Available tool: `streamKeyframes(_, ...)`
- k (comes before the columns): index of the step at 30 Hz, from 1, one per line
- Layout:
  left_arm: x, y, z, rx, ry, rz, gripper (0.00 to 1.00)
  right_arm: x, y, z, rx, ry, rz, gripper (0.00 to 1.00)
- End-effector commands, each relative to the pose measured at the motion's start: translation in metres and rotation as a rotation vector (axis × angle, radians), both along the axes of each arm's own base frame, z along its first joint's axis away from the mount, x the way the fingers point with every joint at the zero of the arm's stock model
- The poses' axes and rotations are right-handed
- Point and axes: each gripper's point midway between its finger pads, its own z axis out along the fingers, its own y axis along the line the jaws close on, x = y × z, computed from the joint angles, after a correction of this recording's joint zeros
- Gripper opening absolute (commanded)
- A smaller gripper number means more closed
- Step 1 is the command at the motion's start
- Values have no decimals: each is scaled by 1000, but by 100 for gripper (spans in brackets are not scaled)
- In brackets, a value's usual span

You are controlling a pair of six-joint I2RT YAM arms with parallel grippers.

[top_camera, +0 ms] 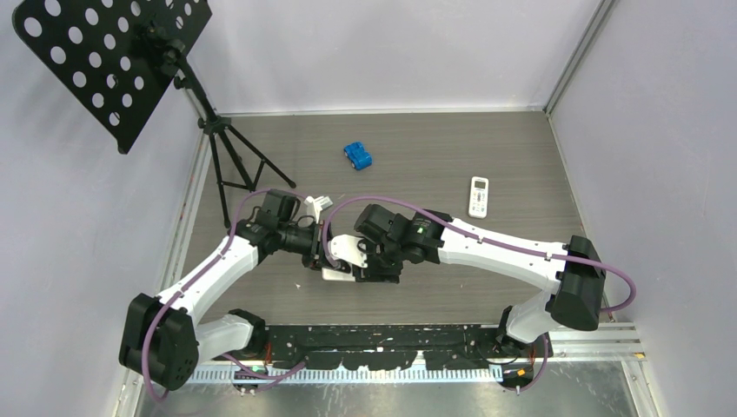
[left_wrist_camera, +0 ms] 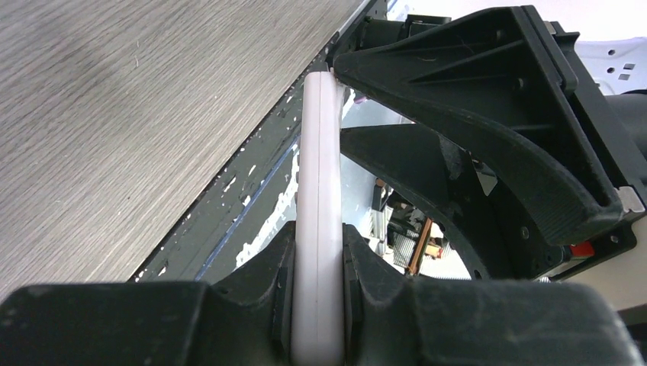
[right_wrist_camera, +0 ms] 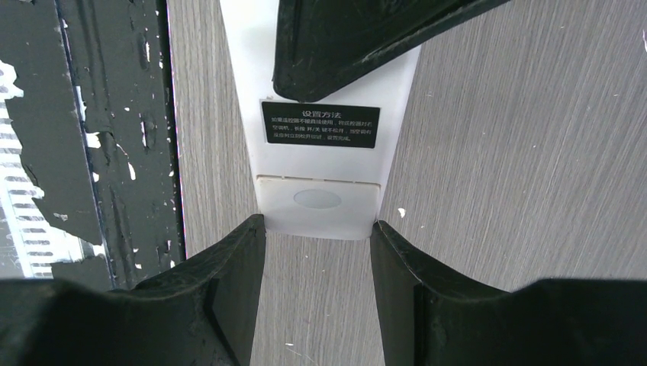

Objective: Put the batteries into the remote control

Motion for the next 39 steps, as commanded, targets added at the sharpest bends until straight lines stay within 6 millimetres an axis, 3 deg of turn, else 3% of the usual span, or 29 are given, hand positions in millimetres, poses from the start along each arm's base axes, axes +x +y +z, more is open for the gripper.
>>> streamKeyframes(1, 4, -7, 30, -117, -133, -43, 0, -6, 20, 11, 63, 16, 50, 45)
streamKeyframes(13, -6, -10, 34, -153, -142, -74, 0, -4, 47, 31, 168, 21, 65, 46)
streamKeyframes(18, -6, -11, 39, -166, -157, -71, 0, 0, 50, 32, 173, 19, 36, 53)
streamKeyframes(26, 2, -13, 50, -190, -194, -38, 0, 6, 35, 30, 143, -17, -33, 68)
streamKeyframes(39, 8, -13, 54, -182, -204, -21, 0, -5, 19, 66, 280, -26, -69, 86)
